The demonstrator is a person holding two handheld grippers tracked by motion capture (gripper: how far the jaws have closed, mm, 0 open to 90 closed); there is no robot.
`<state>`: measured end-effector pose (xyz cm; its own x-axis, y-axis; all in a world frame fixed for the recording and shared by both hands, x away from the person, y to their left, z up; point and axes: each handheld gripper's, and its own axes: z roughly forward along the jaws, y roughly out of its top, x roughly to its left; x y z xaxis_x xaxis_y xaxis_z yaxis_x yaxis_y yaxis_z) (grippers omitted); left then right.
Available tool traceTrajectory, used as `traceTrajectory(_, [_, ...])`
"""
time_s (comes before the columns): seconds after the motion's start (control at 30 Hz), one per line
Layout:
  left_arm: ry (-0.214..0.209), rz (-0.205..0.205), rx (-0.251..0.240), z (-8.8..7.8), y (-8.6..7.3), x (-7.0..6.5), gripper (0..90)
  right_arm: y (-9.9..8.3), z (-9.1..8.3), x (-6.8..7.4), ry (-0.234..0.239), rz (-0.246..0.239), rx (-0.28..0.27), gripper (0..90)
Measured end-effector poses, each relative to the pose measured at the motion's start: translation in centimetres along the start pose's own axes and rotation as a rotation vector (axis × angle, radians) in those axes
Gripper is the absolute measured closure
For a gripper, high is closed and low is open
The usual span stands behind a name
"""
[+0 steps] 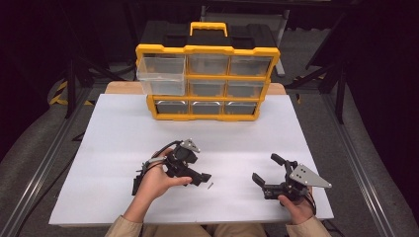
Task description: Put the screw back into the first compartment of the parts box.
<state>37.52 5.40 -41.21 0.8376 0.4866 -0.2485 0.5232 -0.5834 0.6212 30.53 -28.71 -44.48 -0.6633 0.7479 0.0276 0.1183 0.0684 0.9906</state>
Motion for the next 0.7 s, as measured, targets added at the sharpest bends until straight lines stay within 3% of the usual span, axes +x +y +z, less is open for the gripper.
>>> traceTrajectory(0.07, [-0.007, 0.003, -0.013, 0.5, -0.3, -0.1, 16.6, 0.0, 0.0, 0.0, 0.0, 0.0, 0.0, 3.3])
traceTrajectory(0.23, [0.024, 0.023, -0.005, 1.3, -0.5, -0.6, 20.6, 0.0, 0.0, 0.1, 0.001, -0.002, 0.0, 3.3])
traceTrajectory(0.43, [0.041, 0.026, -0.033, 1.8, -0.7, -1.1, 42.1, 0.0, 0.0, 0.1, 0.002, -0.005, 0.003, 3.4])
traceTrajectory(0.5, [0.037, 0.033, -0.016, 2.2, -0.9, -1.3, 50.7, 0.0, 0.0, 0.1, 0.004, -0.003, 0.0, 3.3])
traceTrajectory(0.7, [0.018, 0.037, 0.014, 3.5, -1.2, -1.8, 63.4, 0.0, 0.0, 0.1, 0.006, -0.006, 0.004, 3.3])
